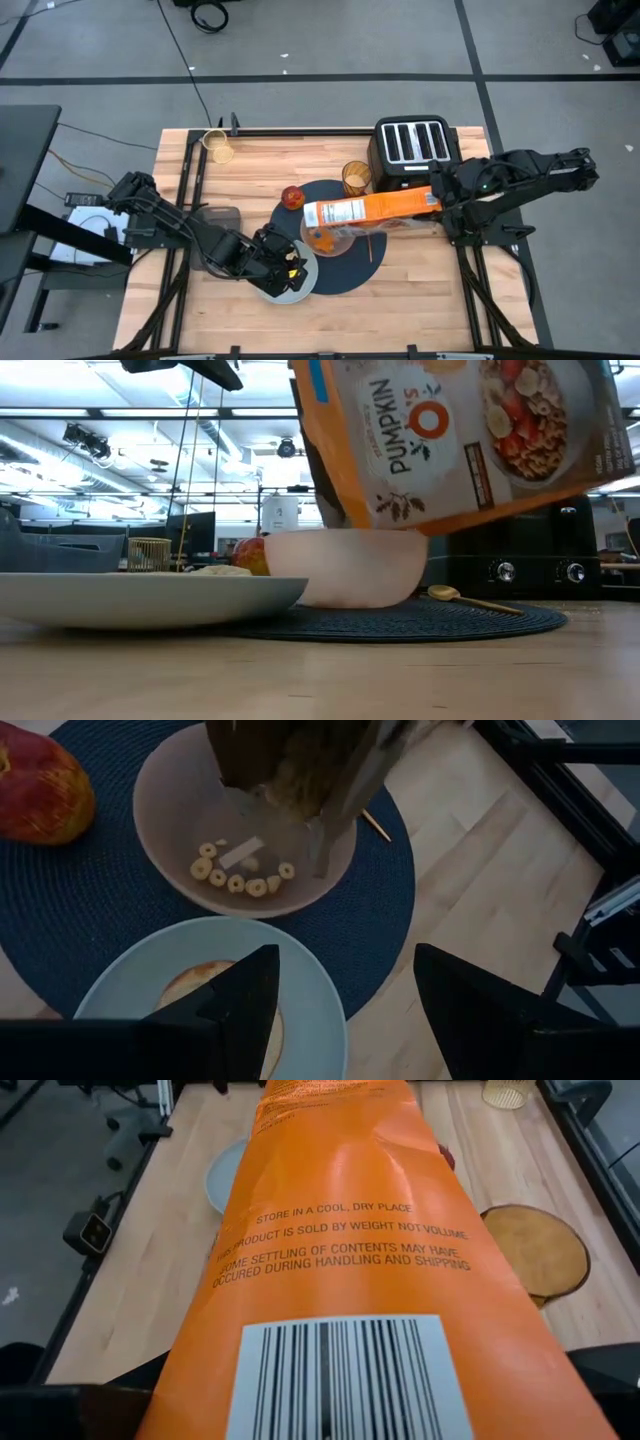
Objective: Arrange a breakfast setting
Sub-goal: Pour the cereal from the cereal box into the orange bowl
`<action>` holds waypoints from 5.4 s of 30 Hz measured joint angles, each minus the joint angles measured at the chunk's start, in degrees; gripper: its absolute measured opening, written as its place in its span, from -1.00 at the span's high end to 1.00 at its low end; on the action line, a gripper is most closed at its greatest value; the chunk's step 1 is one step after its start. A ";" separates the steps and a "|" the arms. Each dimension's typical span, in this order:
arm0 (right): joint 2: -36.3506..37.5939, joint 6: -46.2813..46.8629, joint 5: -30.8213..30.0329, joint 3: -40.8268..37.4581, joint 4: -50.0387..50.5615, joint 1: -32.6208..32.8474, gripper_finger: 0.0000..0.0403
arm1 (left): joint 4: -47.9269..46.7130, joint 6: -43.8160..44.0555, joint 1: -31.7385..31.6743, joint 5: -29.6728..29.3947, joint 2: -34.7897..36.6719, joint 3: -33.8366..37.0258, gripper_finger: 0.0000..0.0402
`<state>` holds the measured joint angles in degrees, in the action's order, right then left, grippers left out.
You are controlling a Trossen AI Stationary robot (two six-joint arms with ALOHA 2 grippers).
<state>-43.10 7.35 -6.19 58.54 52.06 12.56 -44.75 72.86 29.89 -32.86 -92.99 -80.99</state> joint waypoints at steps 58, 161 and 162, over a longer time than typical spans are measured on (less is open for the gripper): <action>22.79 7.12 -1.68 -12.41 -2.18 0.02 -0.44 | 11.17 -3.38 0.23 -15.17 0.07 0.00 -0.18; 22.46 6.54 -1.48 -10.75 0.77 -0.37 -0.43 | 14.75 -3.59 -1.18 -15.32 -2.03 0.00 -0.18; 22.46 6.61 -1.48 -10.75 0.55 -0.37 -0.43 | 15.13 -3.69 -1.18 -15.32 -2.03 0.00 -0.18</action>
<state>-20.64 13.96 -7.66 47.80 52.61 12.19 -29.62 69.17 28.71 -48.18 -95.02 -80.99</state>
